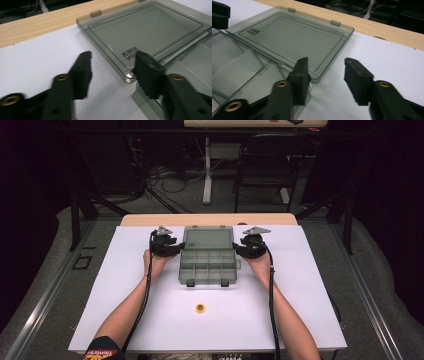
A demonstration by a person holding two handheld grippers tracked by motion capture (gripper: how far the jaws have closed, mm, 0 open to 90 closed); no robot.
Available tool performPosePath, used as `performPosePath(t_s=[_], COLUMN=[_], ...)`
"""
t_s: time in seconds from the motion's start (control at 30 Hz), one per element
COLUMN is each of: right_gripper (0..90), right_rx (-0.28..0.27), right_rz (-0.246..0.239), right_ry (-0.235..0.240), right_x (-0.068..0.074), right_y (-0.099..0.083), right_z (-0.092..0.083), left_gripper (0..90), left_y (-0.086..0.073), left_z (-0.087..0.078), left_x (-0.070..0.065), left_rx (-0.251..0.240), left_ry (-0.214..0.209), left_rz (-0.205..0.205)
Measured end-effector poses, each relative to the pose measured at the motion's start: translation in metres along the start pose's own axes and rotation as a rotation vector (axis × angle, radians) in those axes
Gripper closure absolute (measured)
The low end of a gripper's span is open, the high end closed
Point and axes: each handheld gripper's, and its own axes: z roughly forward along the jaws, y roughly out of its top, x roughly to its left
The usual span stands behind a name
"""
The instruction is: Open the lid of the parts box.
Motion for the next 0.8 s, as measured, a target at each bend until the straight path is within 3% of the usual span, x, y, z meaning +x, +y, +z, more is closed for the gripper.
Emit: performPosePath(t_s=[0.2,0.3,0.47,0.8], right_gripper=[33.5,25.8,20.0,14.5], right_rx=[-0.005,-0.011,-0.036,-0.063], right_rz=[-0.006,-0.013,-0.036,-0.116], right_ry=[0.035,0.058,0.077,0.106], right_x=[-0.002,-0.003,-0.002,0.013], right_y=[0.003,0.004,0.003,-0.003], right_z=[-0.011,-0.019,-0.033,-0.056], left_gripper=[23.2,18.4,15.0,11.2], left_y=[0.002,0.002,-0.001,-0.02], left_z=[-0.013,-0.023,-0.039,-0.066], left_x=[0.0,-0.002,-0.005,-0.017], left_rx=[-0.028,-0.044,-0.053,-0.083], left_ry=[0.0,-0.001,-0.023,-0.004], left_rz=[0.003,0.022,0.043,0.124])
